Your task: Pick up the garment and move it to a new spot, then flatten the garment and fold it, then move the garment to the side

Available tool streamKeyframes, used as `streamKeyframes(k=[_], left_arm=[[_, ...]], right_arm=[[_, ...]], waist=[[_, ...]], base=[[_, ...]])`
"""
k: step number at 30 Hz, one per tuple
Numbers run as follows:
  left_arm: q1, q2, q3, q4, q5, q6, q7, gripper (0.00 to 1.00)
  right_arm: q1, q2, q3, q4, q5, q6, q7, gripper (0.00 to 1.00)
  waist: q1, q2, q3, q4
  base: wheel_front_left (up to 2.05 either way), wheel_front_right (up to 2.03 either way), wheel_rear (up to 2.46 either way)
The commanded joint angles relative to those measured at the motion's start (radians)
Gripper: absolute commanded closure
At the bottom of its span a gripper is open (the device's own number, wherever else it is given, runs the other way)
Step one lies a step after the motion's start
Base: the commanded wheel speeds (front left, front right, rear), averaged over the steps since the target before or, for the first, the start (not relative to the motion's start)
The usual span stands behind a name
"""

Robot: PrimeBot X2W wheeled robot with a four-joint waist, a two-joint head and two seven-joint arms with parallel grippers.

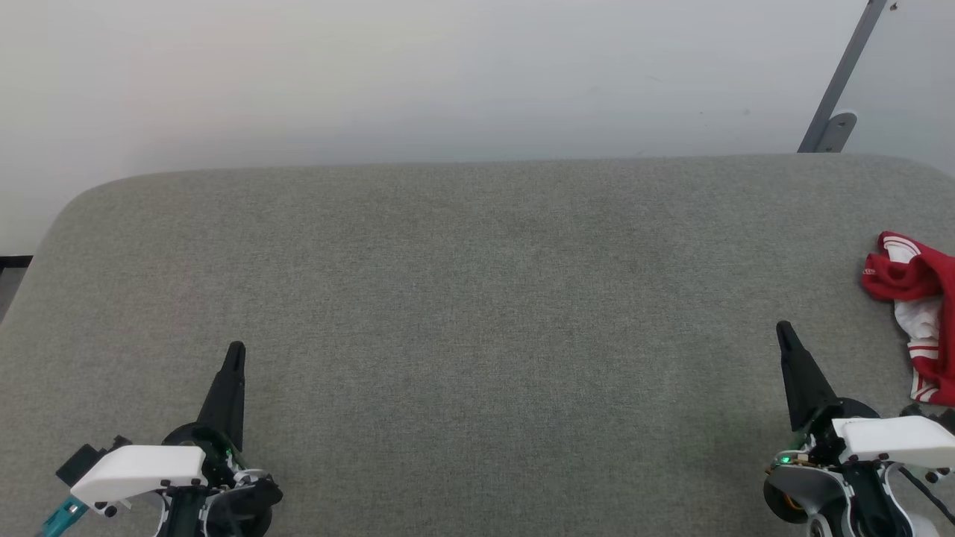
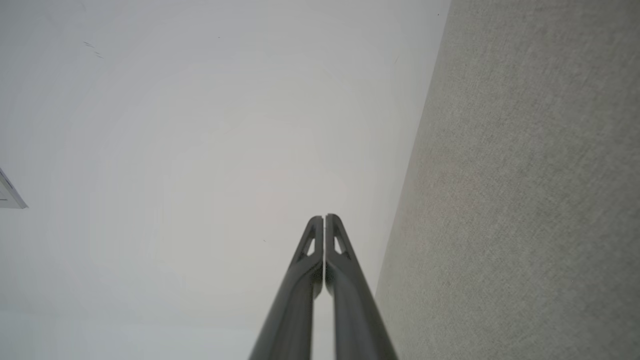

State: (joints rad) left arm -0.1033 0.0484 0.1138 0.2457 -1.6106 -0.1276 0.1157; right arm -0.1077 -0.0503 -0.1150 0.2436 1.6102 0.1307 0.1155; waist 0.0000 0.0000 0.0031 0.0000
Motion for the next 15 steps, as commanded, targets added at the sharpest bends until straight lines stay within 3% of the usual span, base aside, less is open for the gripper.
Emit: streamKeyframes(k=[1, 15], left_arm=[[-0.012, 0.002, 0.003, 0.0, -0.003, -0.006, 0.002, 1.0], [-0.012, 0.002, 0.002, 0.0, -0.003, -0.006, 0.002, 1.0]], right_arm=[[-0.003, 0.001, -0.001, 0.003, 0.003, 0.0, 0.002, 1.0], [-0.003, 0.002, -0.001, 0.003, 0.003, 0.0, 0.002, 1.0]], waist=[[0.0, 0.0, 0.0, 0.0], [0.0, 0.0, 0.0, 0.0]], base=[[0.0, 0.0, 0.0], [0.0, 0.0, 0.0]])
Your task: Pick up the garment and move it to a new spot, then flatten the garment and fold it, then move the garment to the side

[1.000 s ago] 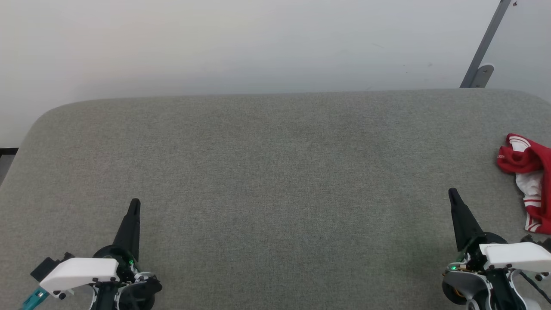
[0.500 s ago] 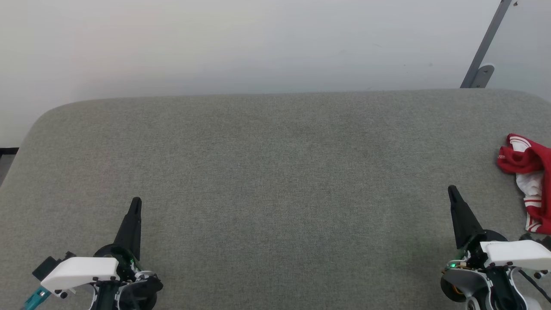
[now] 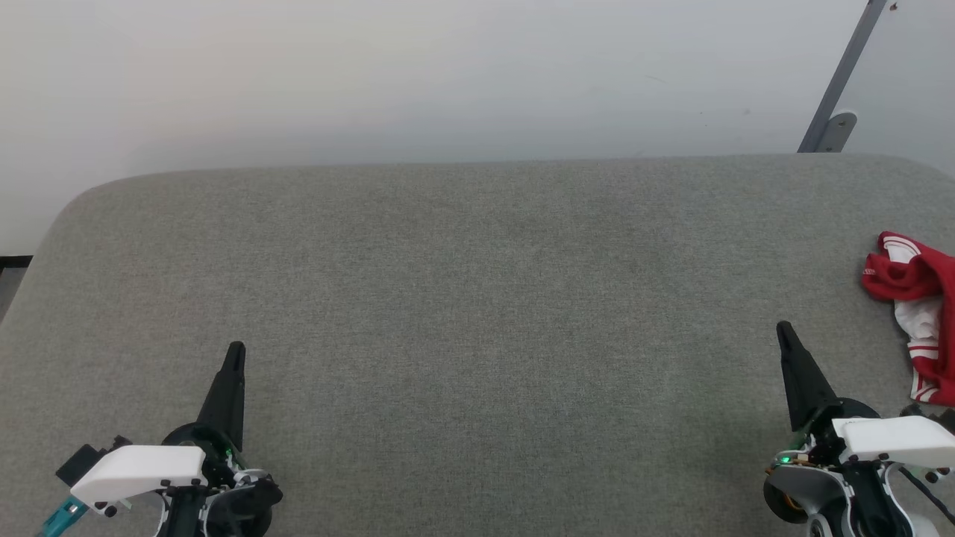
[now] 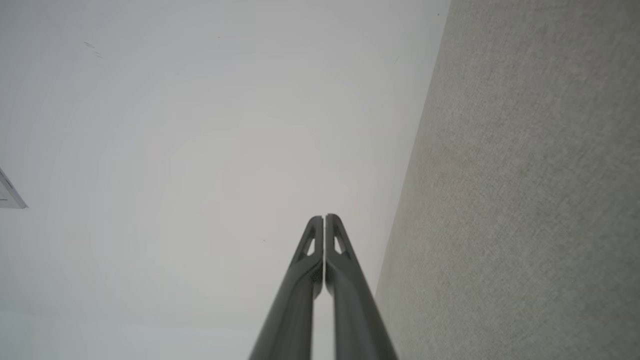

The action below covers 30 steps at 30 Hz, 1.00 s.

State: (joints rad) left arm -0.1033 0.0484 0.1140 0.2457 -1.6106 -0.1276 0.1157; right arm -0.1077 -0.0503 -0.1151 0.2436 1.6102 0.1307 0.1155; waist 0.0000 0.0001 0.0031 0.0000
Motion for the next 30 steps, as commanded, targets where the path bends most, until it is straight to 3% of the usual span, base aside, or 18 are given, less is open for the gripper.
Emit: streamKeyframes(k=[1, 30], left_arm=[[-0.012, 0.002, 0.002, 0.0, -0.003, -0.006, 0.002, 1.0], [-0.012, 0.002, 0.001, 0.0, -0.003, -0.006, 0.001, 1.0]], right_arm=[[-0.003, 0.002, -0.001, 0.003, 0.003, 0.0, 0.002, 1.0], [-0.003, 0.002, 0.0, 0.003, 0.004, 0.0, 0.002, 1.0]], waist=[[0.0, -0.0001, 0.0, 0.0], [0.0, -0.0001, 0.0, 0.0]], base=[[0.0, 0.0, 0.0], [0.0, 0.0, 0.0]])
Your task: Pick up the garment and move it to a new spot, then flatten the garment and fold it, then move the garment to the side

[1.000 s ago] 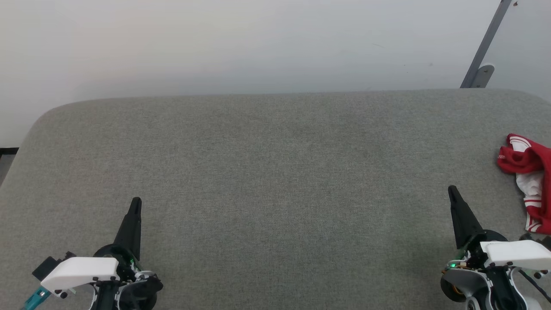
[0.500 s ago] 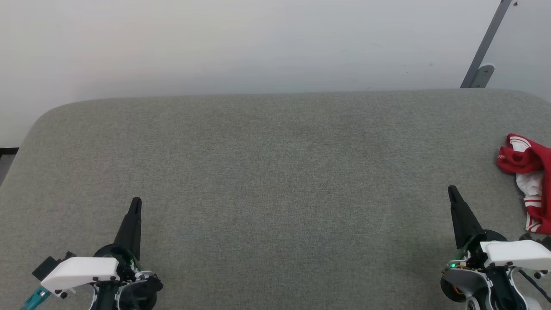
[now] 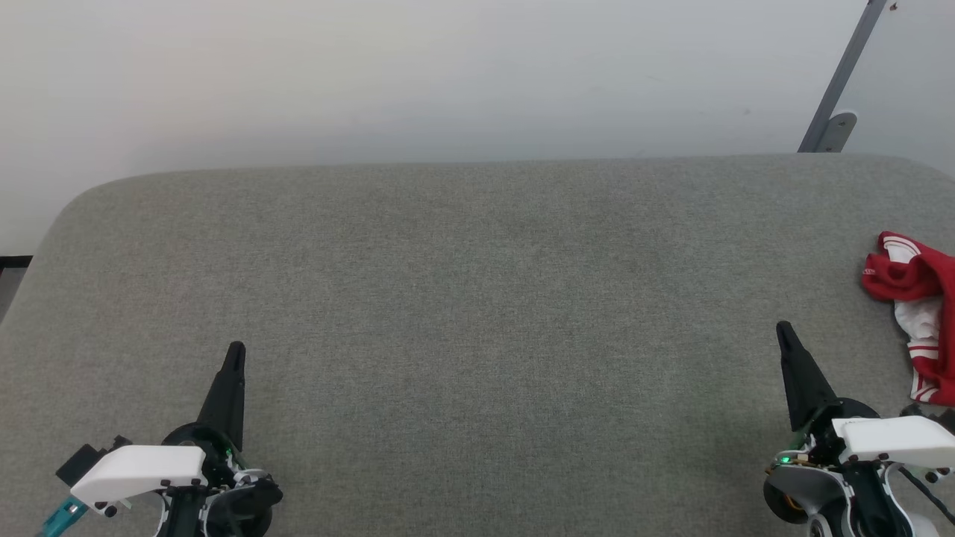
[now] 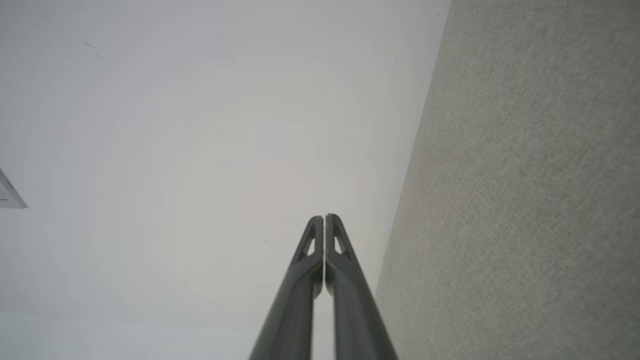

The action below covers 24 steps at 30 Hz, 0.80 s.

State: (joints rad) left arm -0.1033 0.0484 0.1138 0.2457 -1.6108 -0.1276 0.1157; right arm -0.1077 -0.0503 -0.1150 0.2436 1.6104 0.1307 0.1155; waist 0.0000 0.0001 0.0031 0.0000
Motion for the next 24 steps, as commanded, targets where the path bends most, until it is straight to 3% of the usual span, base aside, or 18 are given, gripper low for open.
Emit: streamKeyframes(k=[1, 24], left_arm=[[-0.012, 0.002, 0.002, 0.0, -0.003, -0.006, 0.001, 1.0], [-0.012, 0.002, 0.001, 0.0, -0.003, -0.006, 0.001, 1.0]], right_arm=[[-0.003, 0.002, 0.0, 0.003, 0.004, 0.0, 0.002, 1.0], [-0.003, 0.002, 0.0, 0.003, 0.004, 0.0, 0.001, 1.0]], waist=[[0.0, -0.0001, 0.0, 0.0], [0.0, -0.0001, 0.0, 0.0]], base=[[0.0, 0.0, 0.0], [0.0, 0.0, 0.0]])
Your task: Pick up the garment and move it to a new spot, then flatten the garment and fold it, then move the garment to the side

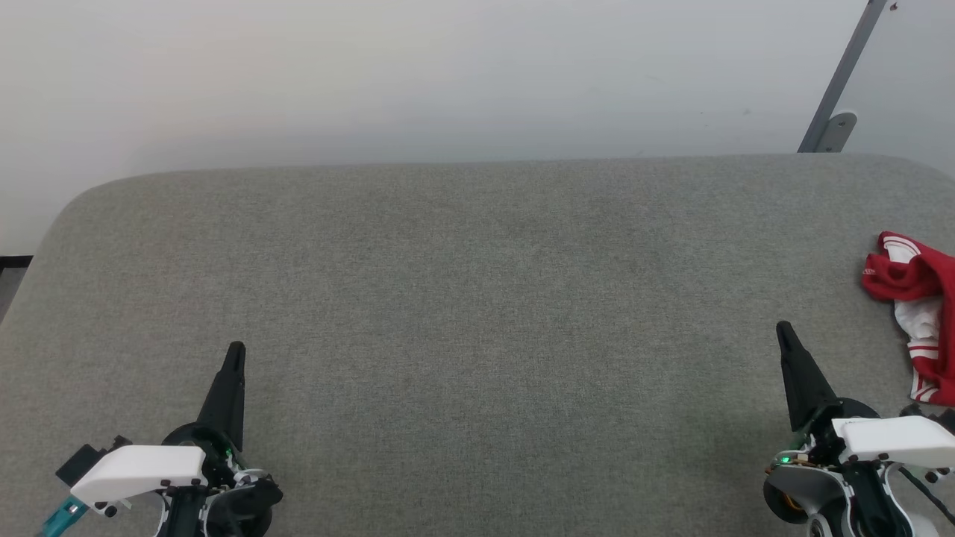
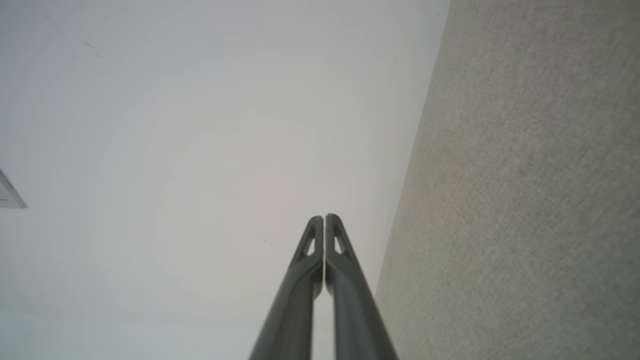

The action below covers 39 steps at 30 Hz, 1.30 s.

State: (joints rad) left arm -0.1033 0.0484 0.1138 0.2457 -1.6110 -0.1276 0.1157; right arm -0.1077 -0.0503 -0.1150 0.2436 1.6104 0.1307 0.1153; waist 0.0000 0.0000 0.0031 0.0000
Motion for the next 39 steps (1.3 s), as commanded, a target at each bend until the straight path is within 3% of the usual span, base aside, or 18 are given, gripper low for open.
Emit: streamKeyframes(k=[1, 39], left_arm=[[-0.012, 0.002, 0.001, 0.0, -0.003, -0.006, 0.001, 1.0], [-0.012, 0.002, 0.001, 0.0, -0.003, -0.006, 0.001, 1.0]], right_arm=[[-0.003, 0.002, 0.0, 0.003, 0.004, 0.0, 0.001, 1.0], [-0.003, 0.002, 0.001, 0.003, 0.004, 0.0, 0.001, 1.0]], waist=[[0.0, 0.0, 0.0, 0.0], [0.0, 0.0, 0.0, 0.0]], base=[[0.0, 0.0, 0.0], [0.0, 0.0, 0.0]])
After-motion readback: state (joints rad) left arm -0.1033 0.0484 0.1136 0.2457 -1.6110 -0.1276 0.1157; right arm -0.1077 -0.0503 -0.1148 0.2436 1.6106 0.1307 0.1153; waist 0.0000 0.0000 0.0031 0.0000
